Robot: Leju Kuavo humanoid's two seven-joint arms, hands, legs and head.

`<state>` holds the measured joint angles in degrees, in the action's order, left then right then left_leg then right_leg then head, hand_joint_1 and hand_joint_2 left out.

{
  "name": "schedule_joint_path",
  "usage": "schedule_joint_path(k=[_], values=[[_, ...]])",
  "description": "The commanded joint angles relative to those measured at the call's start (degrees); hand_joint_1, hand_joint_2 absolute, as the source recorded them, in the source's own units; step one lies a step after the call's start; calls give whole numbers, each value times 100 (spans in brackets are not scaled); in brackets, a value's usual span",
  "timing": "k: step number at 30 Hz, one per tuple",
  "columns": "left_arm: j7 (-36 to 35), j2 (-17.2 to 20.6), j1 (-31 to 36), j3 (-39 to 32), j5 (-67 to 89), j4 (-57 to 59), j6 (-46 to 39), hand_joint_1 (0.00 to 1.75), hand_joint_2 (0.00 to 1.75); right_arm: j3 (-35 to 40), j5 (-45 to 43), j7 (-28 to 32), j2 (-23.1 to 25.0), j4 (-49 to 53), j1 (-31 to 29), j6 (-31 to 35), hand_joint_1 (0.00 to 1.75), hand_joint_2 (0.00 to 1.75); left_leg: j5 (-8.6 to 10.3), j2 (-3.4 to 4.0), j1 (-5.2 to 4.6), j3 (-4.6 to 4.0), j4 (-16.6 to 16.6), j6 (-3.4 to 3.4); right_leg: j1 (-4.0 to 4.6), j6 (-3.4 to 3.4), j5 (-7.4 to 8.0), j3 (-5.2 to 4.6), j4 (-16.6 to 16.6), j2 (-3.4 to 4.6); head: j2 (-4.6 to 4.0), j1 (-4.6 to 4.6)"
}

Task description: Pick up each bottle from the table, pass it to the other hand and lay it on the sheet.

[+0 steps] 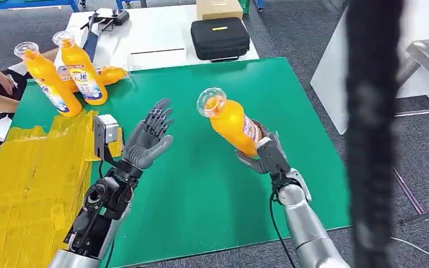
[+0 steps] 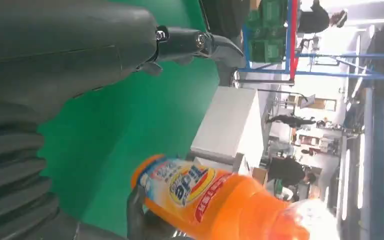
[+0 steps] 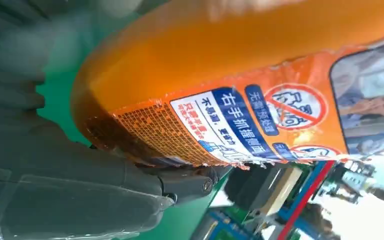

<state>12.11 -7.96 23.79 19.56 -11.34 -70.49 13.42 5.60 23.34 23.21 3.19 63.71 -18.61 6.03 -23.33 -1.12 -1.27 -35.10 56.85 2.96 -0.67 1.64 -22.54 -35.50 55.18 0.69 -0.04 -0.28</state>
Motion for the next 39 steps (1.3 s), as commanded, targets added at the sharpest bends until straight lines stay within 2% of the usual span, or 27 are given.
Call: schedule_joint_path(k=[1, 4, 5, 6, 8, 9, 14, 17, 19, 22, 24, 28, 39], values=[[-15, 126, 321, 284, -35, 446, -20, 0, 175, 285, -86, -3, 5, -483, -364, -2, 175, 175, -16, 13, 12, 28, 7, -26, 12, -8, -11, 30, 0, -1, 0, -2], [-11, 131, 321, 315, -50, 444, -31, 0, 175, 334, -208, 47, 21, -475, -380, -78, 175, 175, -8, 10, 6, 12, 2, -16, 6, -4, -4, 14, -1, 3, 0, 0], [-12, 118, 318, 343, -49, 442, -35, 0, 175, 400, -202, 45, 47, -474, -414, -90, 175, 175, -31, 27, 17, 43, 19, -38, 18, -11, -20, 45, 8, 7, 0, 0], [49, 107, 297, 398, -15, 401, -73, 0, 175, 499, -175, 0, 97, -490, -472, -15, 175, 175, -10, 11, 8, 14, 5, -20, 8, -6, -5, 16, -1, 2, 0, 2], [151, 66, 236, 505, 166, 312, -232, 0, 175, 676, -187, -58, 191, -542, -565, 2, 175, 175, -35, 28, 20, 46, 22, -44, 20, -13, -24, 49, 11, 6, 0, 0], [166, 47, 214, 534, 198, 290, -264, 0, 175, 726, -166, -87, 239, -555, -584, 44, 175, 175, -15, 21, 9, 16, 8, -23, 9, -8, -7, 17, 3, 10, 0, 2], [337, 21, 63, 688, 647, 41, -670, 0, 175, 1065, -50, -201, 401, -704, -751, 219, 175, 175, -13, 21, 8, 14, 5, -21, 8, -7, -6, 14, 1, 10, 0, 0], [511, 51, -54, 791, 1293, -230, -1207, 0, 175, 1216, -71, -216, 431, -848, -888, 301, 175, 175, -24, 35, 11, 25, 13, -28, 12, -8, -13, 22, 7, 21, 0, 0], [638, 47, -145, 869, 2045, -401, -1867, 0, 175, 1253, -93, -207, 465, -888, -917, 340, 175, 175, -24, 32, 13, 25, 13, -27, 13, -7, -13, 23, 6, 16, 0, 0], [739, 17, -254, 972, 2593, -496, -2283, 0, 175, 1287, -121, -192, 529, -907, -926, 347, 175, 175, -25, 31, 14, 28, 11, -28, 14, -7, -14, 28, 4, 15, 0, 2], [780, -3, -290, 1023, 2770, -529, -2392, 0, 175, 1334, -121, -175, 550, -955, -962, 329, 175, 175, -7, 14, 4, 6, 1, -14, 4, -3, -3, 5, 0, 6, 0, 0], [766, -62, -275, 1019, 2805, -440, -2431, 0, 175, 1457, -90, -139, 622, -1090, -1042, 317, 175, 175, -25, 23, 13, 28, 14, -29, 12, -8, -17, 29, 8, 8, 0, 2], [760, -100, -258, 907, 2567, -422, -2291, 0, 175, 1561, -49, -125, 642, -1280, -1079, 340, 175, 175, -8, 8, 6, 9, 1, -16, 6, -5, -6, 10, 0, 1, 0, 2]])
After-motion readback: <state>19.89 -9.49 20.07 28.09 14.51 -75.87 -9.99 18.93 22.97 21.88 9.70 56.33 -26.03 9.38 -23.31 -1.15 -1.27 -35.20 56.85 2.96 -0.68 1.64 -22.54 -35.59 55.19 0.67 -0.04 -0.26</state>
